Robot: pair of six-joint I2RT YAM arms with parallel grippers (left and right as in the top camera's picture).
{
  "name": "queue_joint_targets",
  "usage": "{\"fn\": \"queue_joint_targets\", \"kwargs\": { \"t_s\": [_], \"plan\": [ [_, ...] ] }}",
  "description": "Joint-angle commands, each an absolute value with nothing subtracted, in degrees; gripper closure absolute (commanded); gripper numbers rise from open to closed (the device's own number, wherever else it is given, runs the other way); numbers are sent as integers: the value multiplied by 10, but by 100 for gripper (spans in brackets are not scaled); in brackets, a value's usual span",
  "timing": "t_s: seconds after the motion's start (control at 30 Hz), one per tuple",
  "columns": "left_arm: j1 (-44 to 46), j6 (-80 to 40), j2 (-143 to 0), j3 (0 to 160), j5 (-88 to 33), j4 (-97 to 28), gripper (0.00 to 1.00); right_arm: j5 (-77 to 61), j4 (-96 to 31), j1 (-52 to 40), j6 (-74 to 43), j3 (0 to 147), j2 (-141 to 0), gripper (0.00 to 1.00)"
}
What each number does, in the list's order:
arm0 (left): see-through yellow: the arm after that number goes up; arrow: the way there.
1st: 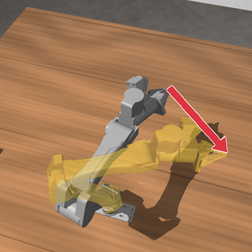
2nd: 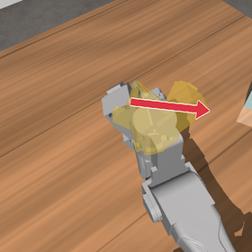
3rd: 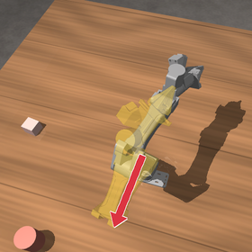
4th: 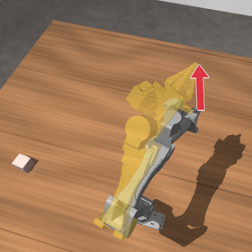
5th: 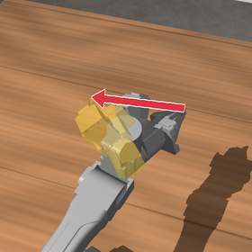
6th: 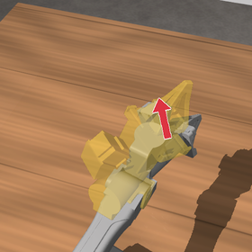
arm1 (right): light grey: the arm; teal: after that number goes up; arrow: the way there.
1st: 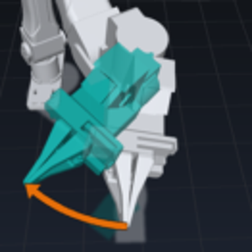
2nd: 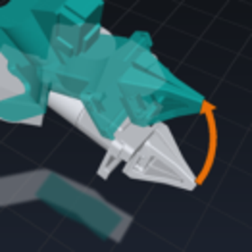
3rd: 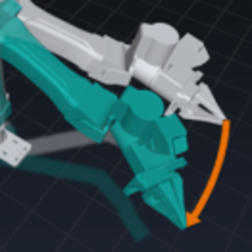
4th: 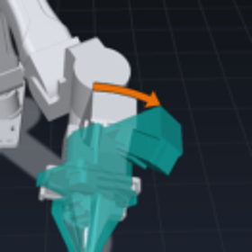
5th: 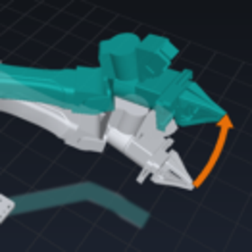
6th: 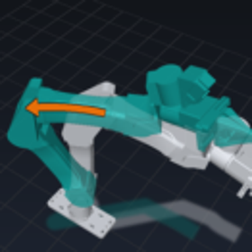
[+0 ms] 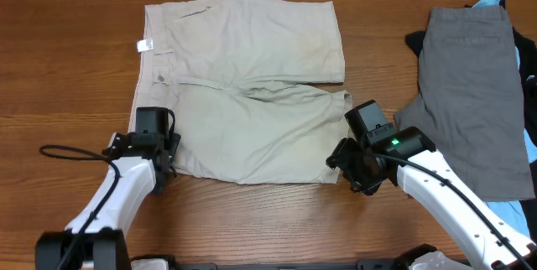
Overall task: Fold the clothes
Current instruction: 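Move both grippers to the bottom hems of the two legs, then grasp both leg hems and fold them up toward the waistband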
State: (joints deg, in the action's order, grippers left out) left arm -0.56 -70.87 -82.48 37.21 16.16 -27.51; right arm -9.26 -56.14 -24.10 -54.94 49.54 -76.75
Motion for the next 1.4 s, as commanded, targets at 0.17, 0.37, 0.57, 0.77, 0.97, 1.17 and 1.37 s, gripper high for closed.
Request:
{"fn": "queue_joint_targets", "kwargs": {
  "t_s": [0.17,0.37,0.57,0.77,0.97,1.17,1.37],
  "plan": [
    [-40,-718,-918,368,168,-223,17,-111,-563,-243,-529,493,-766,34],
    [-65,-706,-925,369,143,-212,77,-110,-571,-243,-522,493,-766,35],
    [-65,-646,-925,369,87,-204,96,-91,-520,-259,-523,479,-766,37],
    [-64,-642,-925,369,72,-203,96,-52,-438,-307,-539,423,-766,36],
    [-64,-642,-925,369,52,-201,96,-54,-429,-334,-542,384,-766,30],
    [-64,-642,-925,369,48,-202,96,-45,-365,-337,-535,361,-778,28],
    [-64,-627,-925,369,49,-211,96,-52,-322,-337,-508,358,-848,36]
  ]
}}
